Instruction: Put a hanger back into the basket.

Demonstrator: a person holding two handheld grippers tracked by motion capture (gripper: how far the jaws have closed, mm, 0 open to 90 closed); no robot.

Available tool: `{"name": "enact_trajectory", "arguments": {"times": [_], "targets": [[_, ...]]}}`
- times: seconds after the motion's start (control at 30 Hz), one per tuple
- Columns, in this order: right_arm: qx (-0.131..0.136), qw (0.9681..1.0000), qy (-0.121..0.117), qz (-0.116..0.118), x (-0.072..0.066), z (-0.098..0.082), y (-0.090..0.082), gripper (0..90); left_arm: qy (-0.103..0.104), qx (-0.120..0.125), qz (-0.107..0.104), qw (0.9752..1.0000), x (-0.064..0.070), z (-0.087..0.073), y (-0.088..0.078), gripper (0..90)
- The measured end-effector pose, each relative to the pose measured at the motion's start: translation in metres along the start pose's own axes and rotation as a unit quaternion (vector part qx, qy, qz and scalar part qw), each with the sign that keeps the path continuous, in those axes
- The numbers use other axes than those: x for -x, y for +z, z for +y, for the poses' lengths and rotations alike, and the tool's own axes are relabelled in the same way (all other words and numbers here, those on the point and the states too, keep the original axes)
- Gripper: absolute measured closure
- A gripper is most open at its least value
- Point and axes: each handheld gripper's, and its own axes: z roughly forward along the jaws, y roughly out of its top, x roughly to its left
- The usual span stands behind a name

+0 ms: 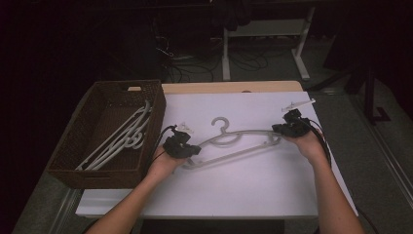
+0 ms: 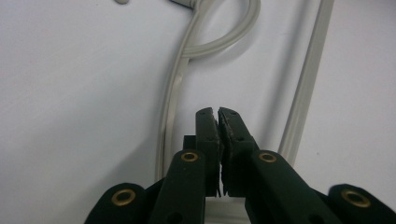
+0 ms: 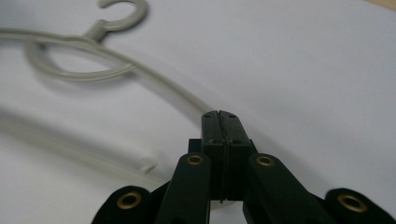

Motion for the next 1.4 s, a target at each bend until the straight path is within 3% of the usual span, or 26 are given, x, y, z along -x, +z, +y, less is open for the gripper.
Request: {"name": "enact_trajectory", "arguments": {"times": [0.1,0.23,0.37,0.7,0.77,0.87,1.1,1.3,1.4], "targets": [[-0.026,0.9995,0.001,-0.015,0.015,0.010,0.016,89.2,0.000,-0.011,0.007,0.9999,-0.001,-0.002,0.000,88.5],[-0.053,0.9984,-0.001,-0.017,0.027,0.014,0.027,89.2,-0.005,-0.017,0.014,0.9997,-0.005,-0.003,0.003,89.0],[-0.076,0.9969,-0.010,-0.020,0.030,0.011,0.031,89.3,-0.006,-0.025,0.015,0.9996,-0.006,-0.003,0.006,89.3],[-0.086,0.9962,-0.012,-0.010,0.033,0.006,0.031,89.3,-0.006,-0.039,0.030,0.9988,-0.010,-0.004,0.013,89.9],[-0.086,0.9961,-0.019,-0.008,0.032,0.005,0.030,89.3,-0.006,-0.038,0.032,0.9987,-0.011,-0.003,0.013,89.9],[-0.087,0.9959,-0.025,-0.004,0.029,0.003,0.028,89.3,-0.009,-0.027,0.017,0.9994,-0.009,-0.002,0.011,87.2],[-0.093,0.9944,-0.046,0.020,0.022,-0.005,0.020,89.4,-0.005,-0.010,0.016,0.9998,-0.003,0.000,0.002,81.5],[-0.091,0.9925,-0.062,0.053,0.008,-0.023,0.006,89.4,-0.008,-0.005,0.007,0.9999,-0.003,-0.001,-0.004,80.8],[-0.093,0.9904,-0.078,0.066,-0.006,-0.036,-0.002,89.4,-0.006,-0.006,0.005,1.0000,-0.002,-0.001,-0.006,80.9]]}}
